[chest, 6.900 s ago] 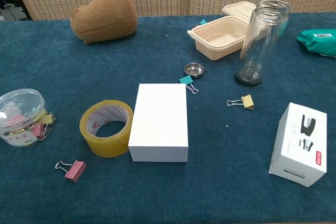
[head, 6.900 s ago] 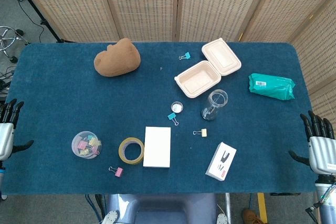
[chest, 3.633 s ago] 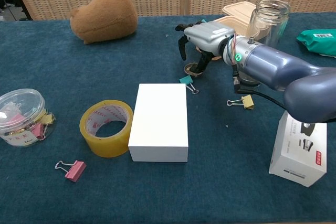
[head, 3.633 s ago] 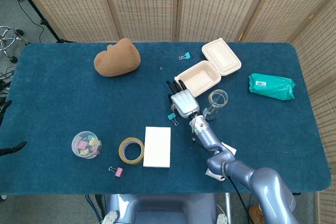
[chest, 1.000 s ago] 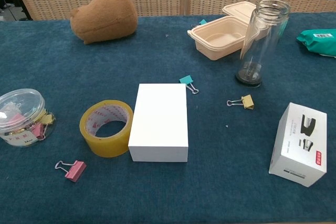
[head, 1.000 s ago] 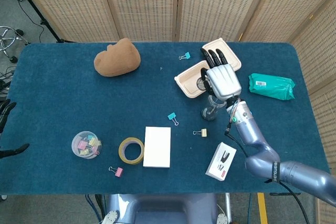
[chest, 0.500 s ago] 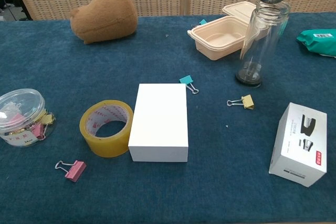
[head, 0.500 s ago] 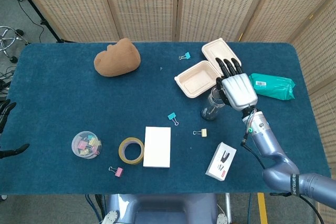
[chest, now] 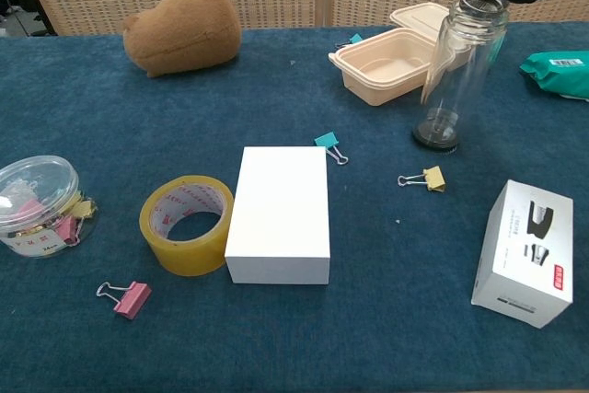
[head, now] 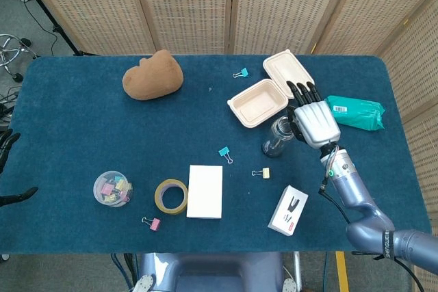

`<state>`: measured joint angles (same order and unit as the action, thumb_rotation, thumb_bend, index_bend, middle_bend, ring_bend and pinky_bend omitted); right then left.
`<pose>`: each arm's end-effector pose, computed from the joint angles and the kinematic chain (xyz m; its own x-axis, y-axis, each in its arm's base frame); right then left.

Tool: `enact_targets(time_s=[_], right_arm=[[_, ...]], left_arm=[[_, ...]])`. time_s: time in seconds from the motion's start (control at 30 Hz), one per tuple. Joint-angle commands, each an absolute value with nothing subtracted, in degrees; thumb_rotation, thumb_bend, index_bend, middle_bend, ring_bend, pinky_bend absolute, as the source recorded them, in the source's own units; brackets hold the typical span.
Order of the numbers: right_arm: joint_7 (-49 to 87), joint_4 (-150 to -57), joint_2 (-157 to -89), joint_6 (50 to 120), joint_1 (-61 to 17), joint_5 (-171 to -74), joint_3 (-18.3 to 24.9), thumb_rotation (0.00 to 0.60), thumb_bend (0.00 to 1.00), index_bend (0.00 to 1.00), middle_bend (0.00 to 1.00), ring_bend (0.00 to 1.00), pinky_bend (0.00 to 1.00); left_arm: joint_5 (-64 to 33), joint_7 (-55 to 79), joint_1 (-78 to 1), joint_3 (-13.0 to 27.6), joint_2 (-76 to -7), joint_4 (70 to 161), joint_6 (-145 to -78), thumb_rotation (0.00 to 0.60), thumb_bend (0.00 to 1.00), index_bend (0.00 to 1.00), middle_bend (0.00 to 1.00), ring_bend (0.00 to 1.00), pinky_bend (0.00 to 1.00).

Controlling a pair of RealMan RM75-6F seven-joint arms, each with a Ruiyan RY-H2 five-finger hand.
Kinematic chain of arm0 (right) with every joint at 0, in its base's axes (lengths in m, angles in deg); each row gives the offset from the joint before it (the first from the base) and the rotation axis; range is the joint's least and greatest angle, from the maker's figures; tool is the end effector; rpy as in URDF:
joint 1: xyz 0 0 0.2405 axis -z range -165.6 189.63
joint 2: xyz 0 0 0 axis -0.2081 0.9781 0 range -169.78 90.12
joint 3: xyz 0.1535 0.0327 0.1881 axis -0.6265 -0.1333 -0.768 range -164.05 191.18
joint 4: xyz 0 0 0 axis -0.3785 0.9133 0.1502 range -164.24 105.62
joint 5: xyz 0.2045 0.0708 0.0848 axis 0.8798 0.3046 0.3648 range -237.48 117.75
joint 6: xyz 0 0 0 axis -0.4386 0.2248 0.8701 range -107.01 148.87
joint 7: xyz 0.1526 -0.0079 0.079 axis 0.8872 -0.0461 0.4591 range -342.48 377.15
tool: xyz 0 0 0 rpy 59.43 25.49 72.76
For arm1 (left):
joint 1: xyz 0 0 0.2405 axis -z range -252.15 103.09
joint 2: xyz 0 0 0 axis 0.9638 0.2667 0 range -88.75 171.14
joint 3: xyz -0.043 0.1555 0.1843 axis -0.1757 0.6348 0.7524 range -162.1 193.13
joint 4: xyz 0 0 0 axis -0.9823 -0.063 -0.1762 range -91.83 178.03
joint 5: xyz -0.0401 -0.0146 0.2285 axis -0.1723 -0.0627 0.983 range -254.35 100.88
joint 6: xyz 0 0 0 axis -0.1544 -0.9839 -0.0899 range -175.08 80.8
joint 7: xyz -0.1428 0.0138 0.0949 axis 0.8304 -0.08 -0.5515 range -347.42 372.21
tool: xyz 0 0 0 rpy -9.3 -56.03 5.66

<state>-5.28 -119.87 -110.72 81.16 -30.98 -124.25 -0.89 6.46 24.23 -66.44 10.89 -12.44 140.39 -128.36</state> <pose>-0.1345 -0.4123 0.0813 0.5641 0.0326 0.8251 -0.7779 -0.3139 0.5443 -0.3020 0.2340 0.1811 0.2848 0.0086 0.9586 0.9585 -0.0147 -0.2846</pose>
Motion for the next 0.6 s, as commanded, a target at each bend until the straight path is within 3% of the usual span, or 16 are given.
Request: enact_targets(time_s=[0.03, 0.6], right_arm=[[-5.18, -119.72, -110.86, 80.95, -31.1, -123.95, -0.96, 0.6, 0.63, 0.6, 0.0, 0.0, 0.0], [-6.56, -118.41, -112.37, 79.8, -31.75, -122.81, -0.05, 0.6, 0.63, 0.61, 0.0, 0.0, 0.0]], left_arm=[[6.5, 24.22, -66.43, 10.91, -12.43, 140.39, -128.37, 0.6, 0.0, 0.0, 0.0, 0.0, 0.0], [6.55, 24.75, -66.53, 10.88, -12.29, 140.34, -128.6, 0.6, 0.0, 0.0, 0.0, 0.0, 0.0]])
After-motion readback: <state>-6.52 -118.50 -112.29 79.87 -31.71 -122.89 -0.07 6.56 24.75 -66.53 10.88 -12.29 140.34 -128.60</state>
